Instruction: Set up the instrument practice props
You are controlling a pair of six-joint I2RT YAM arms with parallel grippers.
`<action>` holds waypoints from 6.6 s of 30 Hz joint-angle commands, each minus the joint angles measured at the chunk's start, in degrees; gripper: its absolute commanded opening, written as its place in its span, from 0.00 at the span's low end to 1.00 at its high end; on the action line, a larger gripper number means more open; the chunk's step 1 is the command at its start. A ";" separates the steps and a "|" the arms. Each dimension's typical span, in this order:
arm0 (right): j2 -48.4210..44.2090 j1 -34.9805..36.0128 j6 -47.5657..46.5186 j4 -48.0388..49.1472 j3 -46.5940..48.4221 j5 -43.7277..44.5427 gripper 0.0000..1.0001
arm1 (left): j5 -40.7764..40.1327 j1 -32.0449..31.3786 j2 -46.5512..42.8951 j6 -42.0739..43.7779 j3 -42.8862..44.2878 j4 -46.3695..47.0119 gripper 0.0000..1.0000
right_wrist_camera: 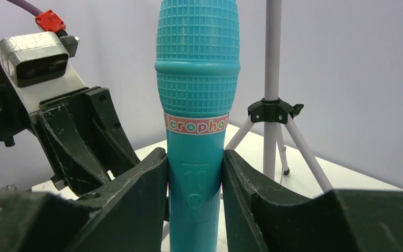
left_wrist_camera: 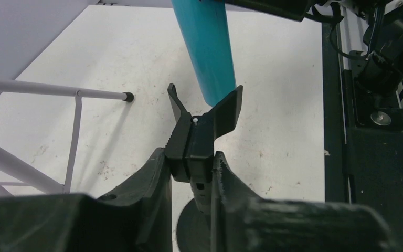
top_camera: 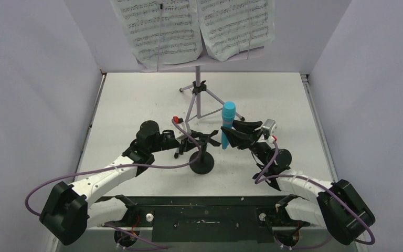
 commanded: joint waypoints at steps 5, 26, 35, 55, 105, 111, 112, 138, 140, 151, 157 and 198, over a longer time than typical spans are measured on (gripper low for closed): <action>3.35 1.05 -0.06 8.30 3.09 -1.48 0.05 | 0.02 0.59 -0.35 1.85 2.27 -0.10 0.00; 12.92 8.19 -3.34 17.95 4.18 2.74 0.05 | 0.11 0.66 -1.18 -2.12 -0.36 5.92 0.00; 10.54 8.28 -3.51 11.79 4.60 3.69 0.32 | -2.24 0.68 -2.20 -2.63 -1.91 8.03 0.33; -2.55 8.39 -7.71 -20.16 14.02 6.02 0.83 | -3.73 0.68 -3.31 -1.86 -2.13 6.41 0.85; -1.01 13.99 -3.07 -64.21 36.79 21.71 0.05 | -2.34 0.67 0.38 -0.61 0.38 3.35 0.00; -1.49 14.35 -0.57 -55.33 31.76 18.52 0.05 | -2.21 0.61 0.50 -1.20 0.29 3.92 0.00; -1.53 14.40 -0.10 -54.35 31.41 18.05 0.05 | -2.21 0.59 0.47 -1.26 0.29 3.99 0.00; -1.87 18.84 -6.75 -51.35 29.53 18.62 0.05 | -2.21 0.60 -2.85 0.50 1.30 0.14 0.50; -2.10 18.85 -7.49 -51.76 29.53 18.90 0.05 | -2.32 0.59 -3.11 0.82 1.15 0.26 0.57; -1.87 18.85 -7.96 -51.82 29.32 19.15 0.05 | 1.99 0.60 -1.06 3.10 4.66 -2.49 0.30; -1.69 18.91 -7.74 -49.70 28.27 19.21 0.05 | 2.12 0.59 -0.98 2.66 4.17 -2.57 0.00; -1.27 18.92 -8.63 -51.03 31.87 15.28 0.90 | -3.85 1.59 -5.18 -6.98 -1.92 7.45 0.96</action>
